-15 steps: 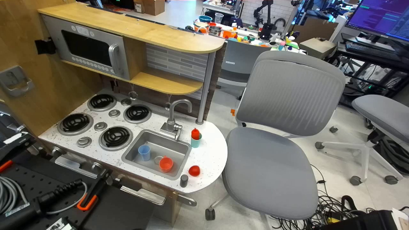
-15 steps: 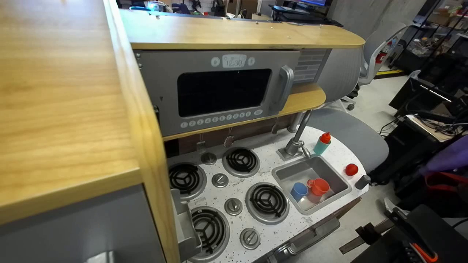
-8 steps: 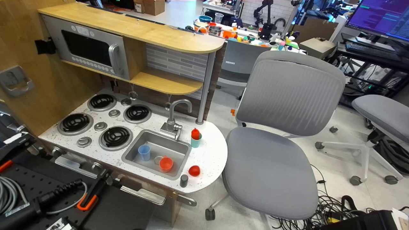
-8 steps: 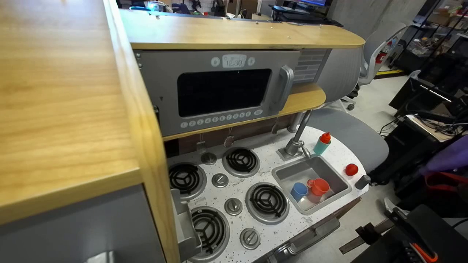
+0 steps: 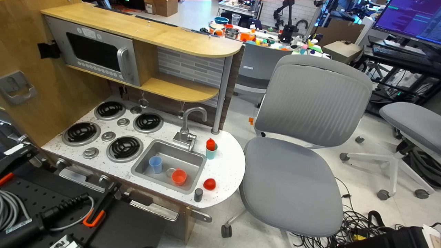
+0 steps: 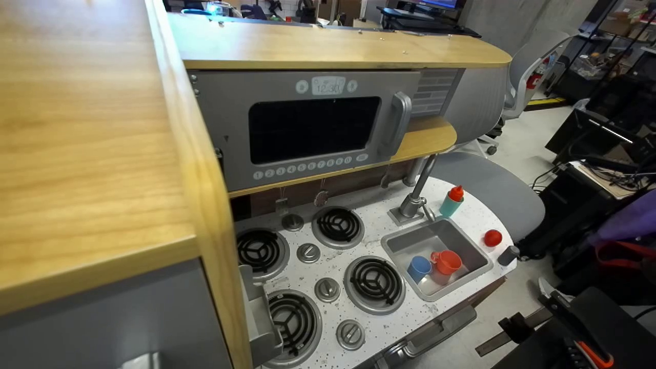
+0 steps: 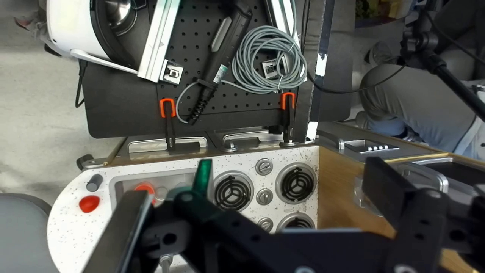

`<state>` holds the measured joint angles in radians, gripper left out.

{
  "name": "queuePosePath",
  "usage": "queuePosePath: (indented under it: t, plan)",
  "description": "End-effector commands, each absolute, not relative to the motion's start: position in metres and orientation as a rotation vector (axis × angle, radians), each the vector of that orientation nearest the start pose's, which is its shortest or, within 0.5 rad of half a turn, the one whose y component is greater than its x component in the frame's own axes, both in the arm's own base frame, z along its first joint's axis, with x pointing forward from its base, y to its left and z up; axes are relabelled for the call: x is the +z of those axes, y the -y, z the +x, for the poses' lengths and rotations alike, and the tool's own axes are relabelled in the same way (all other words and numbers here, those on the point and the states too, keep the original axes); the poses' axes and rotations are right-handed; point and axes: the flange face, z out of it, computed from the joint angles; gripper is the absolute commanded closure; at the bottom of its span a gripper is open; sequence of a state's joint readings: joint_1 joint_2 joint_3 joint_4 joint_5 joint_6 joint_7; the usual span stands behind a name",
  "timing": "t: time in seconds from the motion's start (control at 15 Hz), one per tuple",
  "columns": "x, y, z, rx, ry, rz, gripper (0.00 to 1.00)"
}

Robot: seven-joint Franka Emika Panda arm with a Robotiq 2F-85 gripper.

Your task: Move the red fruit toy forward

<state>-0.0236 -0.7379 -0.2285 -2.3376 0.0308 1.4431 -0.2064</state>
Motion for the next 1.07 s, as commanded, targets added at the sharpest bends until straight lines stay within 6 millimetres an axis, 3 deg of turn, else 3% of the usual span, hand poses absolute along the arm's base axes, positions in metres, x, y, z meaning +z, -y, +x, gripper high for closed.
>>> queuePosePath:
  t: [0.0,0.27,0.33,0.4,0.53,1.0]
  plan:
    - [0.571,0.094,0.299,0.122,-0.001,-2.929,0.00]
    - [0.574,0.096,0.305,0.024,0.034,-2.964,0.00]
    - [0.533,0.100,0.326,-0.006,0.030,-2.957,0.00]
    - [0.527,0.102,0.333,-0.036,0.033,-2.969,0.00]
    - [0.495,0.105,0.349,-0.057,0.028,-3.001,0.00]
    - [0.395,0.127,0.394,0.043,-0.012,-3.101,0.00]
